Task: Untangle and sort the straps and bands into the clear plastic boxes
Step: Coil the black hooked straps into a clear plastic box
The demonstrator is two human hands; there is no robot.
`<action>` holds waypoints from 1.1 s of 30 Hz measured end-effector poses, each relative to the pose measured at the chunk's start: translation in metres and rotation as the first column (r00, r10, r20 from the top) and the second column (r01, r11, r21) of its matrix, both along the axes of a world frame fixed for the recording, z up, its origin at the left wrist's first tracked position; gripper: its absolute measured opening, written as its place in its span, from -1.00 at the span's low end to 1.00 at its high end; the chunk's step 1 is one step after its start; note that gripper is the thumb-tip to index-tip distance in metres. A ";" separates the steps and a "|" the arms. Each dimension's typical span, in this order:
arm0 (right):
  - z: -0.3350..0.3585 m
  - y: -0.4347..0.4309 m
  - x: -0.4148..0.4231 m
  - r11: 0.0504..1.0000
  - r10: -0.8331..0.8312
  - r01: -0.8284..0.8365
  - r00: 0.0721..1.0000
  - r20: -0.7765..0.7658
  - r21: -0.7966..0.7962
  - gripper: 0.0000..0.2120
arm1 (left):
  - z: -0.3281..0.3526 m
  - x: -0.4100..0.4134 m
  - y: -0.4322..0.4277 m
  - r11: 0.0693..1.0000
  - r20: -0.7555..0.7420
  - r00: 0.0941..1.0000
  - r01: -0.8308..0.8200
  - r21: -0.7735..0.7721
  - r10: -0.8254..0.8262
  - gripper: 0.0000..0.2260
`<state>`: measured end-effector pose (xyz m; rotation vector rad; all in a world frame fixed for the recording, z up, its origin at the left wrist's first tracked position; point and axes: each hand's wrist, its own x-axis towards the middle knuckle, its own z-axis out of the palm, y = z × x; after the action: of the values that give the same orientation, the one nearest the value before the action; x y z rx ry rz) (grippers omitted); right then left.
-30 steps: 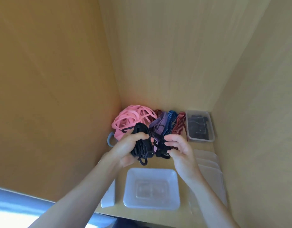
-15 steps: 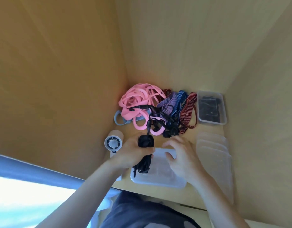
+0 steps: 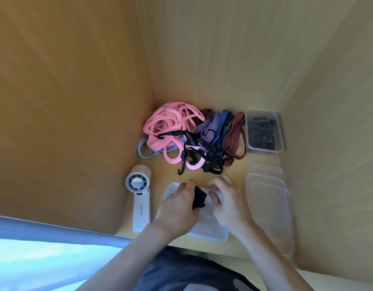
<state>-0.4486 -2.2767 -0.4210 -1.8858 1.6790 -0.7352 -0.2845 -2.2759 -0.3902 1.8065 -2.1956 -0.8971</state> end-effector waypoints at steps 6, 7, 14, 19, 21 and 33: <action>-0.005 0.002 0.002 0.999 -0.021 0.023 0.999 0.049 -0.027 -0.79 | -0.015 -0.010 0.008 0.991 0.231 0.972 0.077 -0.110 -0.050 -0.75; -0.004 0.002 0.003 0.999 -0.024 0.026 0.998 0.051 -0.028 -0.79 | -0.015 -0.011 0.008 0.991 0.235 0.970 0.080 -0.107 -0.053 -0.74; 0.003 0.003 0.004 0.998 -0.018 0.011 0.995 -0.094 -0.069 -0.78 | -0.009 -0.017 0.014 0.989 0.275 0.957 0.118 -0.085 -0.091 -0.67; 0.038 0.016 0.014 0.989 -0.076 0.056 0.986 -0.150 -0.135 -0.81 | -0.014 -0.020 0.011 0.988 0.330 0.938 0.136 -0.077 -0.104 -0.69; 0.049 0.023 0.019 0.994 -0.079 0.085 0.994 -0.082 0.074 -0.93 | -0.014 -0.020 0.011 0.988 0.320 0.940 0.144 -0.061 -0.118 -0.68; 0.040 0.015 0.025 0.767 -0.239 0.079 0.956 0.169 0.637 -0.84 | 0.000 0.002 0.010 0.975 -0.116 0.990 0.099 0.201 -0.076 -0.64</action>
<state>-0.4234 -2.2619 -0.3814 -1.1472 1.6654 -0.3684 -0.2824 -2.2662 -0.3902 1.7092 -2.2005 -1.2527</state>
